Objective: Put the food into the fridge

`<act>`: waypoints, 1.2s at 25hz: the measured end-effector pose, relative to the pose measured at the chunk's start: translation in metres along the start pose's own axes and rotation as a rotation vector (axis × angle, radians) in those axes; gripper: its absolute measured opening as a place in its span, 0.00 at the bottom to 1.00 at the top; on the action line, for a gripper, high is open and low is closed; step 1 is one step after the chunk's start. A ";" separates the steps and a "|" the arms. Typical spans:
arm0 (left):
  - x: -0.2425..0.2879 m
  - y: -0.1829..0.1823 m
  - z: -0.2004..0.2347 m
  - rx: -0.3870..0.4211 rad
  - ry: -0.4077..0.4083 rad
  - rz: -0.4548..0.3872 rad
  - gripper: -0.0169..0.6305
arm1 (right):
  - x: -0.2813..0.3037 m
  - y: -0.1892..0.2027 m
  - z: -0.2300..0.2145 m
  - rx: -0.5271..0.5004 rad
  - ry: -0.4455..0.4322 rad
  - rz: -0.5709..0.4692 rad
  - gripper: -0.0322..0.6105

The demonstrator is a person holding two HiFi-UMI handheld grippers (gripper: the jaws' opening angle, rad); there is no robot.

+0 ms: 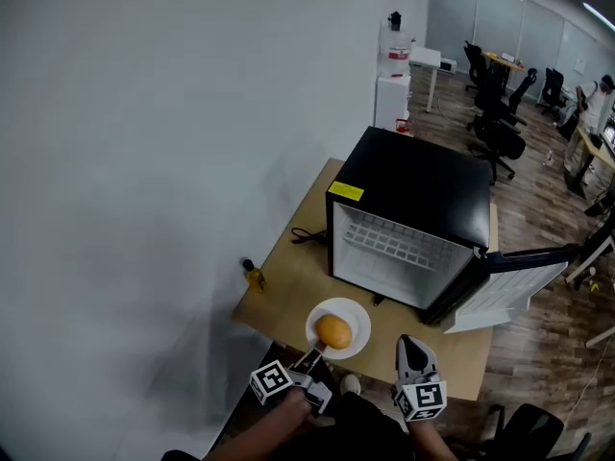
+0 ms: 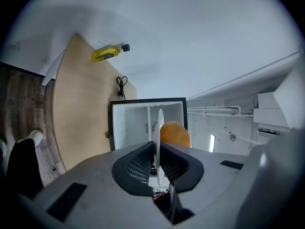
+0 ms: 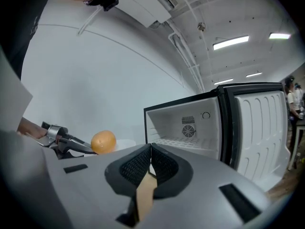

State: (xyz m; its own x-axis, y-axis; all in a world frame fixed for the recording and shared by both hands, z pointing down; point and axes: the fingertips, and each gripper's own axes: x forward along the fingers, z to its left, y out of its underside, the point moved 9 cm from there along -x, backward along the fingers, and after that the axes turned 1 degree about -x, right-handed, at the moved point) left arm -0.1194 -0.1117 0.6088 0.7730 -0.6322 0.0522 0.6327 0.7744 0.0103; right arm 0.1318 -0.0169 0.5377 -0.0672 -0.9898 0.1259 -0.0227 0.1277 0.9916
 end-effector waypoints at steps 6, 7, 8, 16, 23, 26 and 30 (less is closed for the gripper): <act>0.044 -0.012 0.001 -0.013 -0.021 -0.010 0.08 | 0.046 -0.014 -0.030 -0.004 0.003 -0.021 0.14; 0.049 -0.014 0.000 -0.014 -0.026 -0.013 0.08 | 0.052 -0.015 -0.033 0.002 -0.004 -0.010 0.14; 0.054 -0.016 -0.001 -0.014 -0.028 -0.018 0.08 | 0.058 -0.016 -0.035 0.009 -0.013 0.004 0.14; 0.118 -0.028 -0.013 -0.011 -0.005 -0.035 0.08 | 0.103 -0.025 -0.069 -0.001 -0.063 0.047 0.14; 0.167 -0.048 -0.013 -0.010 0.015 -0.101 0.08 | 0.137 -0.013 -0.086 0.012 -0.093 0.044 0.14; 0.184 -0.054 -0.008 0.009 -0.011 -0.121 0.08 | 0.150 -0.010 -0.095 0.017 -0.116 0.057 0.14; 0.202 -0.062 -0.003 0.009 -0.023 -0.118 0.08 | 0.164 -0.008 -0.101 0.033 -0.136 0.051 0.14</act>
State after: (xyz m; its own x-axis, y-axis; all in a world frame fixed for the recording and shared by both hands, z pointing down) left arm -0.0023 -0.2879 0.6154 0.6916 -0.7185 0.0732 0.7188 0.6947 0.0271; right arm 0.2216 -0.1864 0.5536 -0.2039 -0.9644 0.1683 -0.0482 0.1816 0.9822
